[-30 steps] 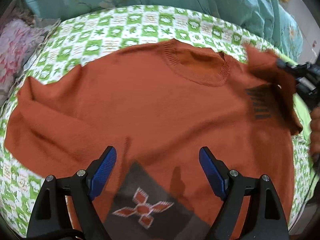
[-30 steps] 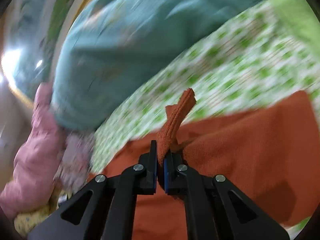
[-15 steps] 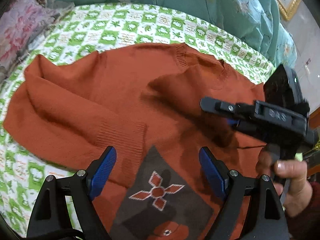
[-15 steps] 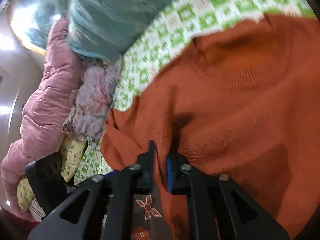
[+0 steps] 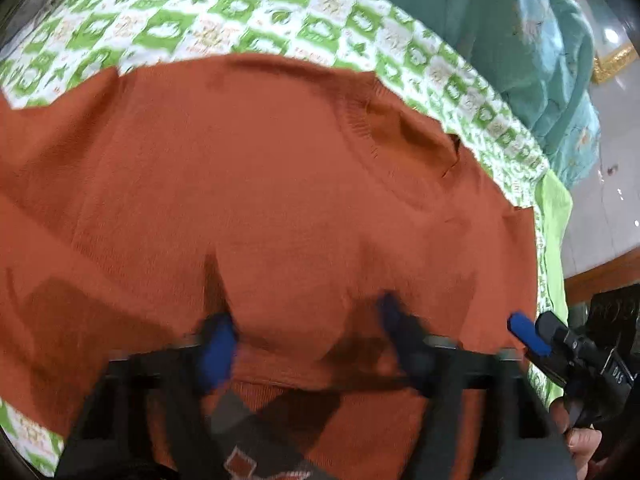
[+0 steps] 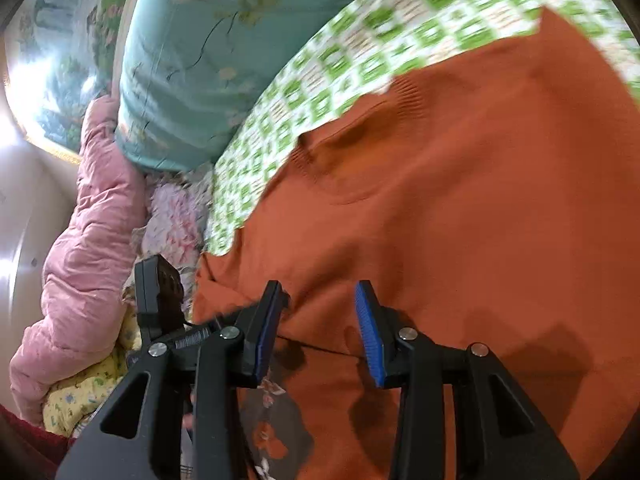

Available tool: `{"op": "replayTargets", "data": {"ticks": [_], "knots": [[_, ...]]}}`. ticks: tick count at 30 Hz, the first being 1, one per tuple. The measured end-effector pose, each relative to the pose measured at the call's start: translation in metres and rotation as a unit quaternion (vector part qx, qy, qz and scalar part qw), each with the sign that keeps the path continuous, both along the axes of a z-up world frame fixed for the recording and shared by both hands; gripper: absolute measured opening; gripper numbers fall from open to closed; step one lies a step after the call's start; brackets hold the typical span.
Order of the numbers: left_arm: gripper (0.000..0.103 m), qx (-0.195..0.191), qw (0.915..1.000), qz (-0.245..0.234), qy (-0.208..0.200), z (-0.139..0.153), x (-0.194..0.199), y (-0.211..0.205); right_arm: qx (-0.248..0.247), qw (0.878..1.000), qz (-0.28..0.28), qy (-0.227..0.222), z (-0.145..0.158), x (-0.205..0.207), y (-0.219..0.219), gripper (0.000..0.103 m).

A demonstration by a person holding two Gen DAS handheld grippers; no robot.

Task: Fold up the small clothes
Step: 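Lay the sleeve on the sweater and open the right gripper, then grasp the other sleeve cuff with the left gripper and fold it across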

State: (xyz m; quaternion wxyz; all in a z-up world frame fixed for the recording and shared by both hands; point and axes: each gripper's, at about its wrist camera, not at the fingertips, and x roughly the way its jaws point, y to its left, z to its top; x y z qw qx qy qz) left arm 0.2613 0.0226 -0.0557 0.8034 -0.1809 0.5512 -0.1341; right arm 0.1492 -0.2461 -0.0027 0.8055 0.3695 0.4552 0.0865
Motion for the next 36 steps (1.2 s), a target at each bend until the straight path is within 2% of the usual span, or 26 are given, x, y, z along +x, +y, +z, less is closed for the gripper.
{"op": "replayTargets", "data": {"ticks": [1, 3, 8, 11, 13, 15, 19, 21, 22, 23, 25, 26, 27, 28, 30, 32, 34, 36], "knots": [[0.016, -0.006, 0.9999, -0.012, 0.002, -0.001, 0.002, -0.001, -0.005, 1.000, -0.008, 0.001, 0.001, -0.006, -0.005, 0.040], [0.008, -0.007, 0.9995, -0.025, -0.016, 0.004, 0.001, -0.003, -0.012, 1.000, -0.024, 0.003, 0.003, -0.015, -0.013, 0.040], [0.006, 0.018, 0.9941, -0.028, -0.103, 0.050, -0.015, 0.016, -0.032, 0.998, -0.047, 0.006, 0.008, -0.030, -0.028, 0.040], [0.006, 0.063, 0.9943, -0.016, -0.084, 0.038, -0.007, 0.038, -0.056, 0.997, -0.057, 0.003, 0.012, -0.036, -0.033, 0.040], [0.006, 0.060, 0.9960, -0.013, -0.065, 0.028, -0.002, 0.049, -0.077, 0.995, -0.063, 0.009, 0.012, -0.036, -0.038, 0.040], [0.006, 0.064, 0.9953, -0.017, -0.071, 0.029, -0.005, 0.052, -0.111, 0.991, -0.073, 0.009, 0.016, -0.036, -0.045, 0.040], [0.006, 0.076, 0.9936, -0.033, -0.076, 0.030, -0.011, 0.041, -0.203, 0.974, -0.096, 0.022, 0.024, -0.026, -0.064, 0.041], [0.006, 0.081, 0.9936, -0.033, -0.071, 0.028, -0.011, 0.039, -0.254, 0.960, -0.106, 0.043, 0.022, -0.014, -0.076, 0.047], [0.006, 0.082, 0.9938, -0.032, -0.068, 0.026, -0.010, 0.039, -0.276, 0.953, -0.108, 0.058, 0.017, -0.005, -0.084, 0.056], [0.006, 0.082, 0.9939, -0.031, -0.067, 0.027, -0.010, 0.037, -0.284, 0.950, -0.105, 0.074, 0.011, 0.004, -0.090, 0.066], [0.006, 0.084, 0.9940, -0.030, -0.064, 0.026, -0.008, 0.037, -0.270, 0.953, -0.085, 0.109, -0.009, 0.019, -0.101, 0.068], [0.006, 0.086, 0.9938, -0.031, -0.064, 0.027, -0.008, 0.037, -0.257, 0.956, -0.067, 0.126, -0.018, 0.025, -0.104, 0.052], [0.006, 0.089, 0.9934, -0.031, -0.065, 0.027, -0.007, 0.035, -0.260, 0.954, -0.057, 0.137, -0.024, 0.030, -0.105, 0.030], [0.007, 0.093, 0.9930, -0.029, -0.067, 0.028, -0.006, 0.035, -0.268, 0.952, -0.057, 0.137, -0.024, 0.031, -0.107, 0.017], [0.008, 0.102, 0.9924, -0.022, -0.064, 0.026, -0.004, 0.036, -0.264, 0.952, -0.068, 0.137, -0.023, 0.030, -0.114, 0.015], [0.011, 0.130, 0.9900, -0.017, -0.052, 0.018, -0.003, 0.038, -0.259, 0.953, -0.073, 0.138, -0.026, 0.030, -0.116, 0.015], [0.015, 0.131, 0.9900, -0.014, -0.049, 0.018, -0.007, 0.042, -0.260, 0.953, -0.079, 0.136, -0.025, 0.030, -0.116, 0.015], [0.020, 0.131, 0.9896, -0.012, -0.059, 0.028, -0.016, 0.050, -0.253, 0.954, -0.090, 0.132, -0.021, 0.025, -0.114, 0.024]]}}
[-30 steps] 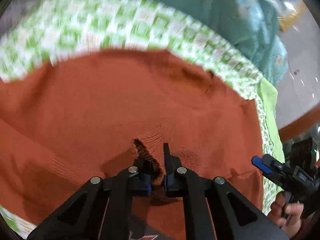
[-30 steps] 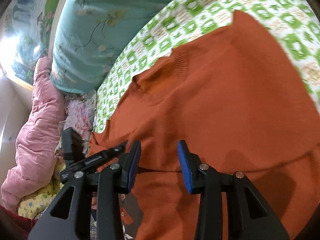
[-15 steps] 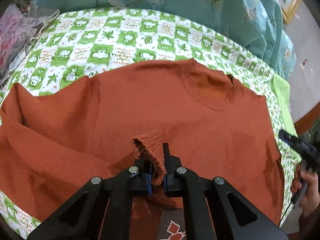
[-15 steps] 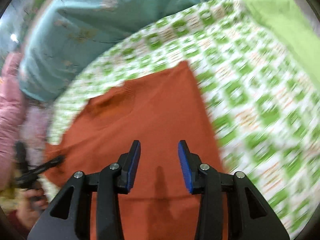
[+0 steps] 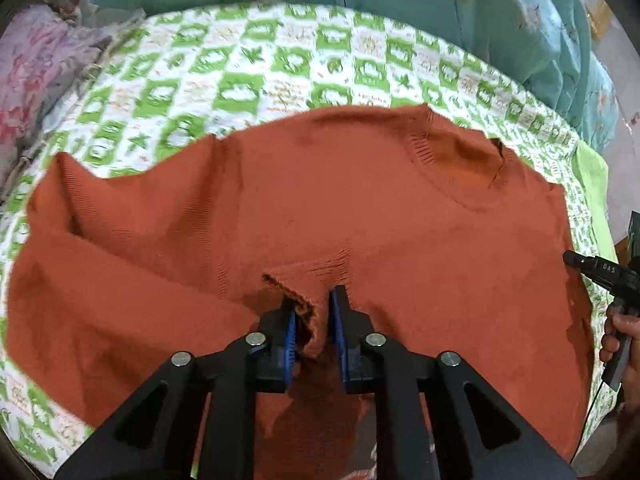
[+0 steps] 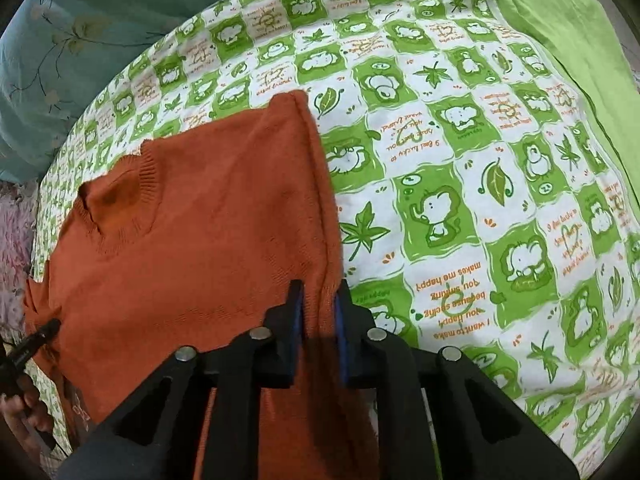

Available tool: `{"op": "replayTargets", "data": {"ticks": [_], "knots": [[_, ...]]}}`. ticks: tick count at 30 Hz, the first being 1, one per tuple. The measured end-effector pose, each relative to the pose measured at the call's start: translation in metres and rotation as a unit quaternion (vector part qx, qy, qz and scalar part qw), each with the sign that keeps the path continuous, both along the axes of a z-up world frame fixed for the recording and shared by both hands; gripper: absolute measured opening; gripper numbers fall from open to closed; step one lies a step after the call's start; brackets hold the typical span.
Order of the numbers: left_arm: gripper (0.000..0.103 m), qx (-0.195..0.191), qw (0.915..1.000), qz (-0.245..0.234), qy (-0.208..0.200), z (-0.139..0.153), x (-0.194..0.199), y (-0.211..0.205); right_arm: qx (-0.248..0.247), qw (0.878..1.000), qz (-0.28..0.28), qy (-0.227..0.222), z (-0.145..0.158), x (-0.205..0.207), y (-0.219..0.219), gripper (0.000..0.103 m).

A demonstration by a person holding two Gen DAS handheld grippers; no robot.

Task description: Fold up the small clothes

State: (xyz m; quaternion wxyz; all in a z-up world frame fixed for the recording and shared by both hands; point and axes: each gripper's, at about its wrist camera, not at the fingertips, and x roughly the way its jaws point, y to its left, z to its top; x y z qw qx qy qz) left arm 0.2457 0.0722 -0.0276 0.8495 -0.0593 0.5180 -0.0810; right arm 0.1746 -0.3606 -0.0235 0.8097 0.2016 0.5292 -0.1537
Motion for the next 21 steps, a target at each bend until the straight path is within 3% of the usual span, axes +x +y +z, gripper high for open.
{"op": "replayTargets", "data": {"ticks": [4, 9, 12, 13, 14, 17, 21], "knots": [[0.020, -0.010, 0.9998, 0.011, -0.016, 0.020, -0.023, 0.024, 0.007, 0.999, -0.016, -0.034, 0.025, -0.021, 0.007, 0.034], [0.028, -0.028, 0.9995, -0.002, -0.014, 0.031, -0.053, 0.039, 0.029, 0.997, 0.015, -0.064, 0.038, -0.049, 0.055, 0.048], [0.051, -0.021, 0.9993, -0.031, -0.008, 0.029, -0.068, 0.029, 0.053, 0.996, 0.036, -0.059, 0.030, -0.054, 0.089, 0.051], [0.067, -0.014, 0.9992, -0.037, -0.004, 0.026, -0.073, 0.024, 0.059, 0.996, 0.041, -0.056, 0.027, -0.053, 0.098, 0.051], [0.074, -0.008, 0.9991, -0.041, -0.003, 0.023, -0.078, 0.021, 0.065, 0.995, 0.046, -0.052, 0.024, -0.053, 0.106, 0.051], [0.077, 0.014, 0.9982, -0.057, 0.005, 0.013, -0.083, 0.006, 0.082, 0.994, 0.066, -0.038, 0.015, -0.052, 0.128, 0.051], [0.075, 0.081, 0.9937, -0.077, -0.003, -0.003, -0.079, -0.013, 0.092, 0.992, 0.081, -0.038, 0.017, -0.052, 0.145, 0.051]]}}
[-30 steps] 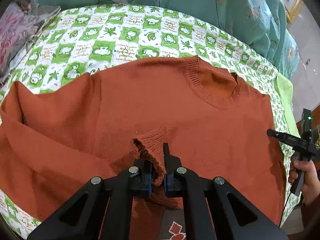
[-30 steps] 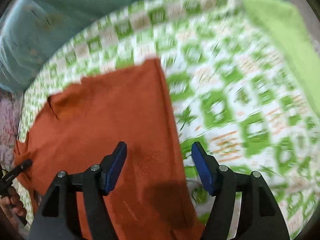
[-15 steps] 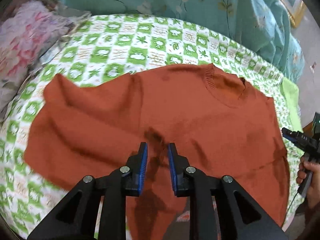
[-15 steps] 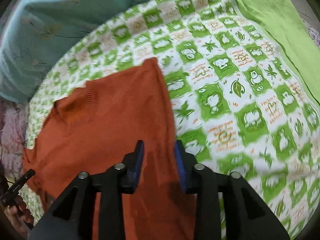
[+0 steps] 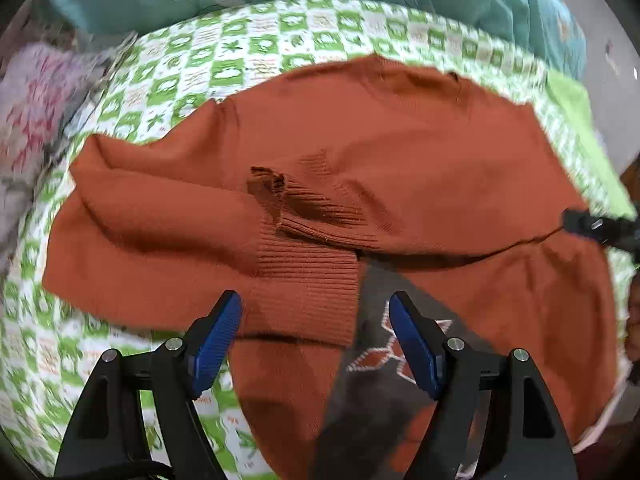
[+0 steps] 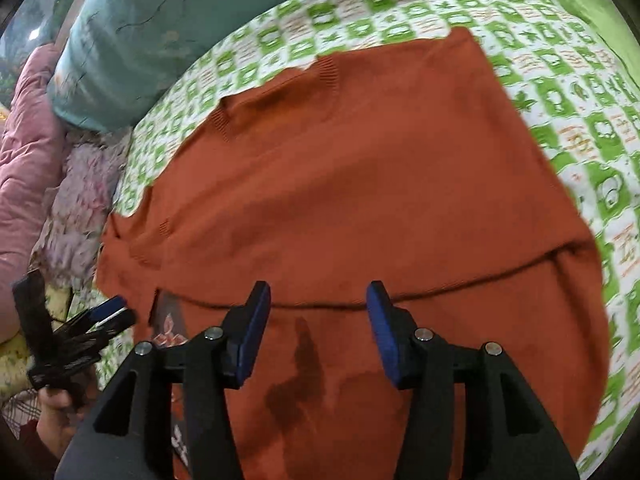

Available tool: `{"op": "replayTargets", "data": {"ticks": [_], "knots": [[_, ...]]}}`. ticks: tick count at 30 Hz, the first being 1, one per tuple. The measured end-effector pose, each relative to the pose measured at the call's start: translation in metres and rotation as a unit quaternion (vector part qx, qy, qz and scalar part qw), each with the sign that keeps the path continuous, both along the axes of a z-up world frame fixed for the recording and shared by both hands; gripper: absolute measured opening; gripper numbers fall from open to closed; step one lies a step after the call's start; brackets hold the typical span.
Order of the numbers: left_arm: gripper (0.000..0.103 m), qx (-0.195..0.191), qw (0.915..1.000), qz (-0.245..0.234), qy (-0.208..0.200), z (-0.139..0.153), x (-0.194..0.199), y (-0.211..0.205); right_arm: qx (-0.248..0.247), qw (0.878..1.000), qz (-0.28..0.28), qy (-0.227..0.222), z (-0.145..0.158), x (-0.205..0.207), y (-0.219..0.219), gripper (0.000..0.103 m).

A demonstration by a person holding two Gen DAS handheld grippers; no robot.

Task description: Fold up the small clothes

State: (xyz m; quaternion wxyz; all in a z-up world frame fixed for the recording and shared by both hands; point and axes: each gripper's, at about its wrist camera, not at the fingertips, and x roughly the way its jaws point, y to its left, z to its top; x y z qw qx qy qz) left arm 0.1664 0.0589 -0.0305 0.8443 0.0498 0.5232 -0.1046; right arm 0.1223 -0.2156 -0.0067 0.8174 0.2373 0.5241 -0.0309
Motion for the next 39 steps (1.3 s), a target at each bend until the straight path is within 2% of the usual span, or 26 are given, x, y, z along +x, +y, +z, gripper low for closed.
{"op": "replayTargets", "data": {"ticks": [1, 2, 3, 4, 6, 7, 8, 12, 15, 18, 19, 22, 25, 28, 32, 35, 39], "knots": [[0.068, 0.009, 0.9999, -0.006, 0.000, -0.005, 0.002, -0.003, 0.001, 1.000, 0.001, -0.001, 0.002, 0.000, 0.002, 0.052], [0.047, 0.017, 0.9998, -0.010, 0.003, -0.009, 0.003, -0.005, 0.000, 1.000, 0.001, -0.002, 0.003, -0.001, 0.005, 0.052], [0.036, 0.027, 0.9995, -0.011, 0.013, -0.015, 0.005, -0.005, -0.001, 1.000, 0.000, -0.003, 0.004, -0.001, 0.006, 0.052], [0.030, 0.016, 0.9995, -0.010, 0.027, -0.020, 0.007, -0.002, -0.002, 1.000, -0.001, -0.003, 0.006, -0.002, 0.007, 0.052], [0.012, -0.027, 0.9993, 0.001, 0.025, -0.018, 0.007, 0.011, -0.004, 1.000, -0.001, -0.005, 0.009, -0.002, 0.006, 0.052], [0.007, -0.052, 0.9983, 0.012, 0.024, -0.014, 0.005, 0.020, -0.006, 1.000, -0.002, -0.006, 0.010, -0.003, 0.006, 0.052], [0.003, -0.058, 0.9980, 0.018, 0.020, -0.012, 0.004, 0.025, -0.007, 1.000, -0.004, -0.006, 0.011, -0.005, 0.006, 0.052], [0.002, -0.096, 0.9946, 0.038, -0.018, 0.015, -0.010, 0.049, -0.009, 1.000, -0.011, -0.008, 0.013, -0.011, 0.003, 0.052], [0.001, -0.138, 0.9875, 0.055, -0.053, 0.043, -0.023, 0.067, -0.007, 1.000, -0.016, -0.007, 0.011, -0.012, 0.001, 0.052], [0.001, -0.184, 0.9753, 0.083, -0.090, 0.074, -0.028, 0.086, -0.002, 1.000, -0.015, -0.011, 0.011, -0.013, 0.001, 0.052], [0.001, -0.208, 0.9679, 0.096, -0.104, 0.086, -0.028, 0.093, -0.002, 1.000, -0.014, -0.013, 0.012, -0.013, 0.001, 0.052], [0.001, -0.245, 0.9541, 0.111, -0.132, 0.114, -0.018, 0.095, 0.001, 1.000, -0.013, -0.020, 0.014, -0.012, -0.001, 0.052], [0.001, -0.247, 0.9560, 0.079, -0.137, 0.128, 0.001, 0.064, 0.007, 1.000, -0.018, -0.024, 0.015, -0.011, -0.007, 0.052], [0.001, -0.260, 0.9564, 0.045, -0.125, 0.125, 0.022, 0.023, 0.005, 0.999, -0.026, -0.027, 0.016, -0.013, -0.015, 0.052], [0.001, -0.279, 0.9549, -0.005, -0.103, 0.104, 0.044, -0.048, 0.007, 0.999, -0.045, -0.025, 0.015, -0.017, -0.034, 0.052], [0.001, -0.283, 0.9554, -0.036, -0.076, 0.079, 0.056, -0.097, 0.009, 0.998, -0.064, -0.026, 0.016, -0.022, -0.052, 0.052], [0.001, -0.257, 0.9633, -0.071, -0.031, 0.032, 0.073, -0.159, 0.006, 0.994, -0.101, -0.031, 0.017, -0.028, -0.078, 0.052]]}}
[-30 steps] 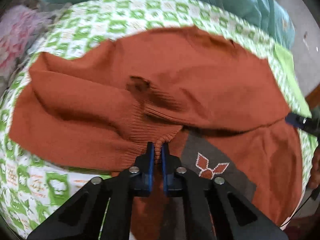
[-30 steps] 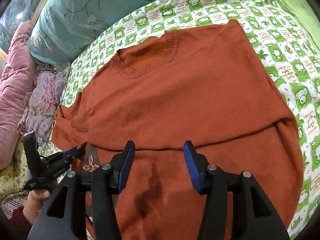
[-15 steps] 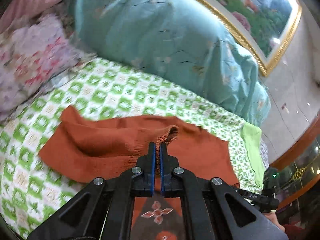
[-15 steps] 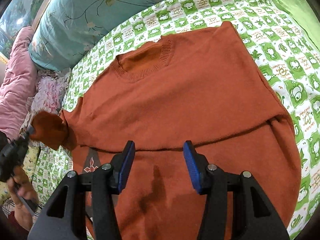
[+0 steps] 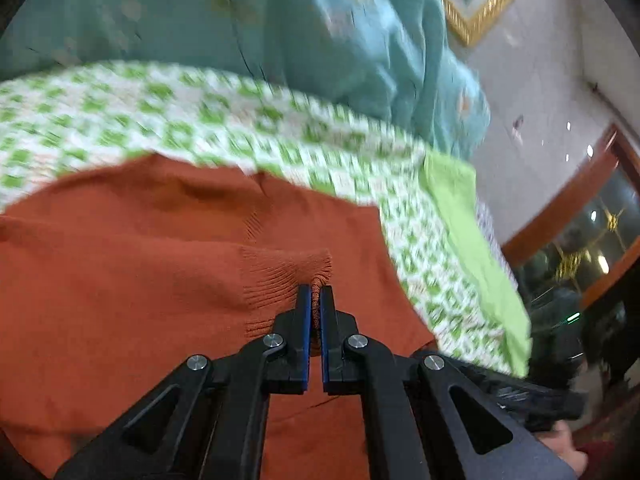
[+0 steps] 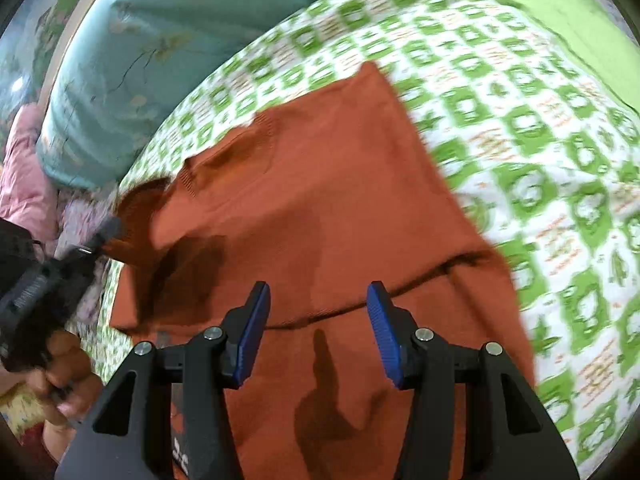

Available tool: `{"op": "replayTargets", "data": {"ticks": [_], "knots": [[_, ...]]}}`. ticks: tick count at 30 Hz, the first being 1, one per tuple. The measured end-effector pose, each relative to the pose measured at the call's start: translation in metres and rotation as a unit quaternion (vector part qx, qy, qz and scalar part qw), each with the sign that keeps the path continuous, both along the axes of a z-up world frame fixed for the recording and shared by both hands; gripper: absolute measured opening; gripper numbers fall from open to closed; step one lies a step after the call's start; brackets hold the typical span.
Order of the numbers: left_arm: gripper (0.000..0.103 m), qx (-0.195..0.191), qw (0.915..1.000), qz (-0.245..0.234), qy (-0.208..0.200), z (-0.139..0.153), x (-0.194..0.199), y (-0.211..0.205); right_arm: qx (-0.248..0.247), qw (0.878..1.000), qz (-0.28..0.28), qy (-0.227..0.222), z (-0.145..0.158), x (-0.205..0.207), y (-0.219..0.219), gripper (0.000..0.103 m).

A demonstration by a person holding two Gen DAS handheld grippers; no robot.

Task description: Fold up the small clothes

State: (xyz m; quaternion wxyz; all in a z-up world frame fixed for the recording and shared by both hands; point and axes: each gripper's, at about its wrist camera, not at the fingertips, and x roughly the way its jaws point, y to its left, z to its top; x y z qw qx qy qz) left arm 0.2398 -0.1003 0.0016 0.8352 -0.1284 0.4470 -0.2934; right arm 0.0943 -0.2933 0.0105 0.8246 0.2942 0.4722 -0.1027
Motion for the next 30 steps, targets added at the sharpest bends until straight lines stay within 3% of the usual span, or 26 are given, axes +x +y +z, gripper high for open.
{"op": "replayTargets", "data": {"ticks": [6, 10, 14, 18, 21, 23, 25, 26, 27, 29, 30], "knots": [[0.004, 0.035, 0.9984, -0.021, 0.038, -0.041, 0.007, -0.026, 0.005, 1.000, -0.012, 0.001, -0.003, 0.004, -0.015, 0.052], [0.019, 0.057, 0.9966, -0.029, 0.052, -0.044, -0.005, -0.013, 0.019, 1.000, 0.003, -0.001, -0.006, 0.014, -0.008, 0.052], [0.043, 0.069, 0.9961, 0.007, 0.054, -0.037, -0.029, 0.033, 0.032, 0.999, 0.040, -0.003, -0.012, 0.033, 0.011, 0.052], [0.044, 0.072, 0.9910, 0.085, 0.074, -0.033, -0.055, 0.104, 0.036, 0.997, 0.067, 0.010, -0.029, 0.057, 0.028, 0.052], [0.044, 0.117, 0.9772, 0.160, 0.075, -0.030, -0.072, 0.152, 0.052, 0.995, 0.076, 0.026, -0.049, 0.076, 0.036, 0.052], [0.042, 0.163, 0.9503, 0.254, 0.075, -0.027, -0.083, 0.192, 0.052, 0.995, 0.077, 0.034, -0.057, 0.083, 0.040, 0.052], [0.042, 0.151, 0.9317, 0.320, 0.084, -0.031, -0.087, 0.232, 0.054, 0.995, 0.080, 0.031, -0.061, 0.090, 0.045, 0.052], [0.042, 0.147, 0.9294, 0.327, 0.089, -0.034, -0.086, 0.240, 0.053, 0.995, 0.084, 0.030, -0.061, 0.092, 0.047, 0.051], [0.042, 0.148, 0.9275, 0.330, 0.094, -0.039, -0.082, 0.246, 0.054, 0.994, 0.090, 0.026, -0.060, 0.096, 0.051, 0.046], [0.042, 0.156, 0.9281, 0.323, 0.100, -0.048, -0.073, 0.249, 0.052, 0.993, 0.099, 0.029, -0.059, 0.102, 0.056, 0.007], [0.042, 0.156, 0.9292, 0.320, 0.100, -0.051, -0.069, 0.248, 0.046, 0.993, 0.102, 0.029, -0.056, 0.105, 0.059, 0.006]]}}
